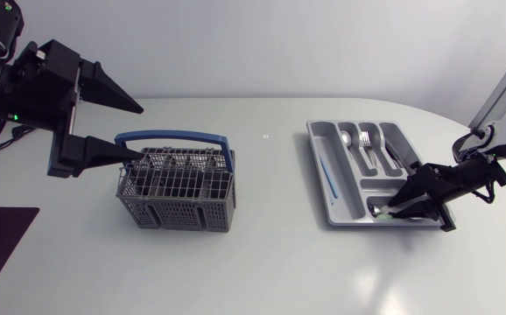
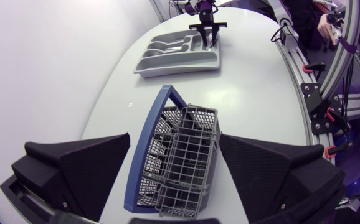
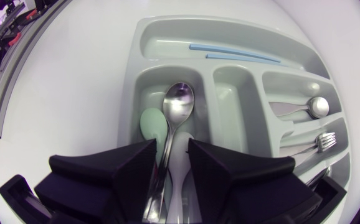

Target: Unload the cutlery basket into the drawer organizer.

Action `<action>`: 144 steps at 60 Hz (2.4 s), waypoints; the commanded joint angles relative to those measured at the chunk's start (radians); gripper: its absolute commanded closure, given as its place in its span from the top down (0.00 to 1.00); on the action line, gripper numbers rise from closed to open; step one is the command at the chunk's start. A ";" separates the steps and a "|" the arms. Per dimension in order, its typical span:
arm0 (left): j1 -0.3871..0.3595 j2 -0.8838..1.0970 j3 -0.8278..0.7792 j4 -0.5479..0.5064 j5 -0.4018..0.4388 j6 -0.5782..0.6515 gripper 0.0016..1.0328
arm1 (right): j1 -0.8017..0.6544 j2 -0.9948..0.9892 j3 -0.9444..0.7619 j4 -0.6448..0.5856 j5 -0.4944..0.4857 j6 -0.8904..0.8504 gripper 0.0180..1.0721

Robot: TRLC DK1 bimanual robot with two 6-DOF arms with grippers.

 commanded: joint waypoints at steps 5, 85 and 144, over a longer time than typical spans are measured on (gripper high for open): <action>0.004 -0.025 -0.012 -0.010 0.008 0.009 0.96 | 0.004 -0.130 -0.081 0.032 0.002 -0.012 0.93; 0.328 -0.052 -0.446 0.197 0.204 0.089 0.90 | 1.053 -0.446 -0.346 0.930 0.097 1.222 0.05; 0.231 0.191 -0.417 0.255 0.210 0.052 0.63 | 1.090 -0.317 -0.314 1.042 0.187 1.242 0.05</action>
